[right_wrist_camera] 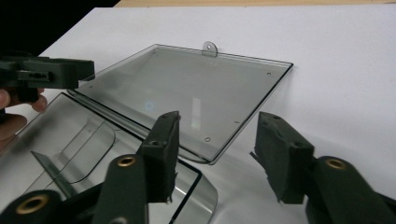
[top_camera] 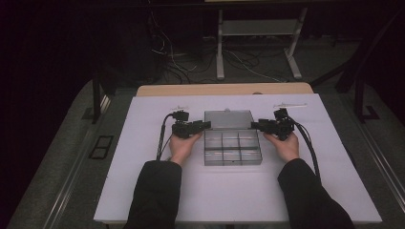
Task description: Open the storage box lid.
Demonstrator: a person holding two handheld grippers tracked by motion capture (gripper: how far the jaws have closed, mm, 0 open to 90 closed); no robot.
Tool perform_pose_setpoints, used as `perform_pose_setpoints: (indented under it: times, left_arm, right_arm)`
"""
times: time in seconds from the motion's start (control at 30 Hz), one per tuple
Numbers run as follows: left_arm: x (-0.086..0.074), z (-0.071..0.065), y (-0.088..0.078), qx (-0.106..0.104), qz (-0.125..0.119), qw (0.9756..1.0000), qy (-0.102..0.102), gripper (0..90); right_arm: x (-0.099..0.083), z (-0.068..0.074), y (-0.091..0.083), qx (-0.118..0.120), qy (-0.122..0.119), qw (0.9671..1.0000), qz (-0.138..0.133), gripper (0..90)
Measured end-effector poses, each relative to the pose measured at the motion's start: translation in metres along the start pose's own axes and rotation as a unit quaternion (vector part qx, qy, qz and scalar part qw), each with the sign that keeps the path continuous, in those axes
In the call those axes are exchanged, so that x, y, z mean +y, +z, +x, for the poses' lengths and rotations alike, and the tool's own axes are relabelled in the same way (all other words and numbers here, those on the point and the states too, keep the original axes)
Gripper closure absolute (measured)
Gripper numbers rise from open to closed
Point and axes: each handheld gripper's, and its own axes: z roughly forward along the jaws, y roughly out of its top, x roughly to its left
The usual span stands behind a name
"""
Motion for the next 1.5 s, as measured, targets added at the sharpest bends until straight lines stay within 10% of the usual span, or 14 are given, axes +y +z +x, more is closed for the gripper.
perform_pose_setpoints:
  times: [0.67,0.77,1.5]
  left_arm:
    - [0.009,-0.02,-0.029,-0.018,0.011,0.9984,0.052,17.5]
    - [0.01,-0.025,-0.033,-0.006,0.017,0.998,0.061,0.0]
    - [-0.002,-0.032,-0.074,-0.024,0.038,0.9916,0.121,0.0]
  right_arm:
    - [-0.01,0.02,-0.034,0.003,-0.027,0.9996,0.008,0.6]
    - [-0.015,0.024,-0.043,0.009,-0.032,0.9994,0.005,0.4]
    - [-0.054,0.049,-0.092,0.028,-0.062,0.9976,-0.008,0.5]
